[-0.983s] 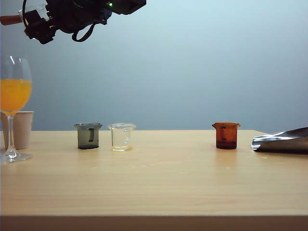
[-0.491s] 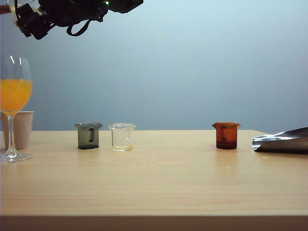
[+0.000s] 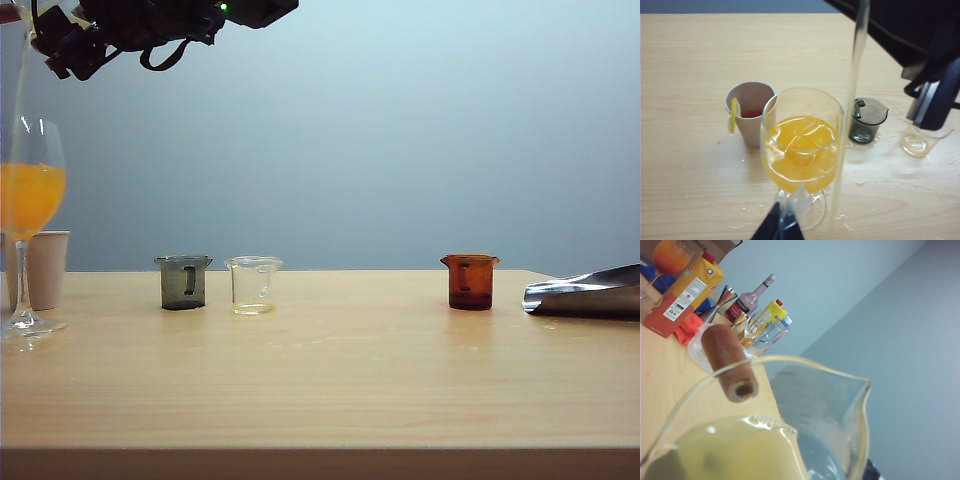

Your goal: Pick up the third measuring cup from the left, pour the pineapple juice inside into the goblet, and finally put the measuring cup back in its original place.

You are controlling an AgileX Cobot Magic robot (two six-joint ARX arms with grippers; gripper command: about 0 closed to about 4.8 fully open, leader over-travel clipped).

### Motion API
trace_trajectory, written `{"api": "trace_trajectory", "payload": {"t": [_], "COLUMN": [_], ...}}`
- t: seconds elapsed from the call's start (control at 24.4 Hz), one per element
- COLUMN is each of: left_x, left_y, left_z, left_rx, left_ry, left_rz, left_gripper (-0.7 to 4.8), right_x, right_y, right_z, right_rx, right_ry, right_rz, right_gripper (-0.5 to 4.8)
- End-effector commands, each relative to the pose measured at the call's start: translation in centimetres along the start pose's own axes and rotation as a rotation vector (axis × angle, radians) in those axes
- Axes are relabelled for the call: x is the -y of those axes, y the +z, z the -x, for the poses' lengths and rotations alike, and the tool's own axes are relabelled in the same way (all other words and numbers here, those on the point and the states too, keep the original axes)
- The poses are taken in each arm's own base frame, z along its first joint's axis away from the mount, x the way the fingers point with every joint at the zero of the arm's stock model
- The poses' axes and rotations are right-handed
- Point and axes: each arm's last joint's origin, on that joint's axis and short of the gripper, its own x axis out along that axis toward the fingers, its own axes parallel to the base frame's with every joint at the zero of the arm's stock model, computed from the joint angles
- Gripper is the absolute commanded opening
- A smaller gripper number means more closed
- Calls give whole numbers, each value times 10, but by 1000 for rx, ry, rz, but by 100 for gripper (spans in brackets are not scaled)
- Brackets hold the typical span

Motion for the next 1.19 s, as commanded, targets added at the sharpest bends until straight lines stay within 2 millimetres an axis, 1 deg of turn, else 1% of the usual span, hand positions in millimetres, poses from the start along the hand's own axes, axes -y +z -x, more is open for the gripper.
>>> {"api": "trace_trajectory", "payload": {"t": [0.04, 0.2, 0.66, 1.19], "left_x": [0, 0, 0, 0], "left_y": [2, 2, 2, 2], "left_z": [1, 1, 1, 1], "left_rx": [18, 18, 18, 18], "left_ry": [0, 0, 0, 0], "left_rz": [-3, -3, -3, -3], "left_gripper": [-3, -3, -3, -4], "right_x": [5, 5, 5, 5], "right_y": [4, -3, -4, -3], "right_z": [0, -1, -1, -1], "right_rx": [43, 57, 98, 101], "right_ry": [-37, -60, -49, -49], "right_rz": [15, 23, 33, 57], "right_gripper": [106, 106, 106, 106]}}
